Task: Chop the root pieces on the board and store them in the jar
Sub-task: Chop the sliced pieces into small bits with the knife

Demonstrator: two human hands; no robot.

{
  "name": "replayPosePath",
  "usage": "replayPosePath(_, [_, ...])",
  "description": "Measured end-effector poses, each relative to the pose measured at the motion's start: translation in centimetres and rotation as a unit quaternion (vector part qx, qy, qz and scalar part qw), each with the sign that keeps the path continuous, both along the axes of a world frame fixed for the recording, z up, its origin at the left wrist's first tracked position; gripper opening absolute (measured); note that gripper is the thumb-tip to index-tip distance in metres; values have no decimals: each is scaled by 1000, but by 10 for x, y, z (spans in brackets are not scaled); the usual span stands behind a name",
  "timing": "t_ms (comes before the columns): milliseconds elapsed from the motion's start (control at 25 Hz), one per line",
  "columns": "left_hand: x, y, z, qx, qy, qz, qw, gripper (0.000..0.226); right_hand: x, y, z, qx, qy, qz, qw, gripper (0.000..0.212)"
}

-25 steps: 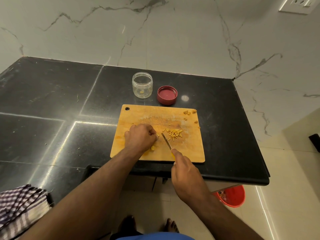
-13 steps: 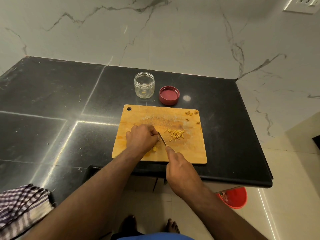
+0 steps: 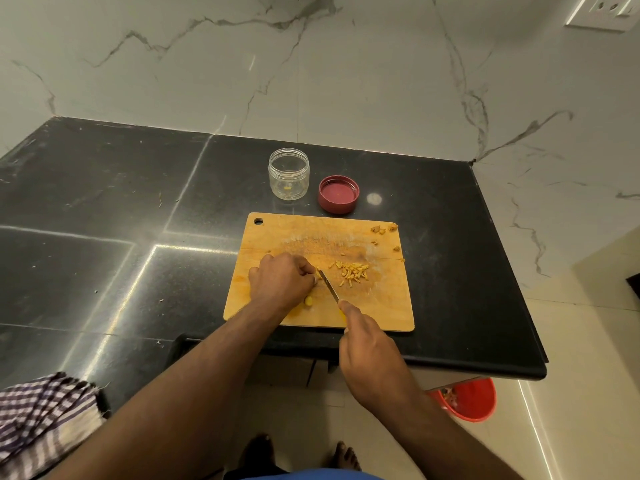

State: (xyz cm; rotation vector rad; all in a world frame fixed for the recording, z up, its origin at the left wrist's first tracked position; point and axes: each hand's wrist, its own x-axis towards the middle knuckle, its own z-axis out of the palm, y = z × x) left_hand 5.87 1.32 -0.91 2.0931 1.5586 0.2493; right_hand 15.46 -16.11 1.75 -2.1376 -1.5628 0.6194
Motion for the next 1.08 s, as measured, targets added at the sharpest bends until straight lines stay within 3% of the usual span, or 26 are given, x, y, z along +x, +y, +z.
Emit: replayPosePath(1080, [-1, -4, 0, 7, -13, 11, 1000, 18, 5, 4, -3, 10, 14, 1, 1000, 49])
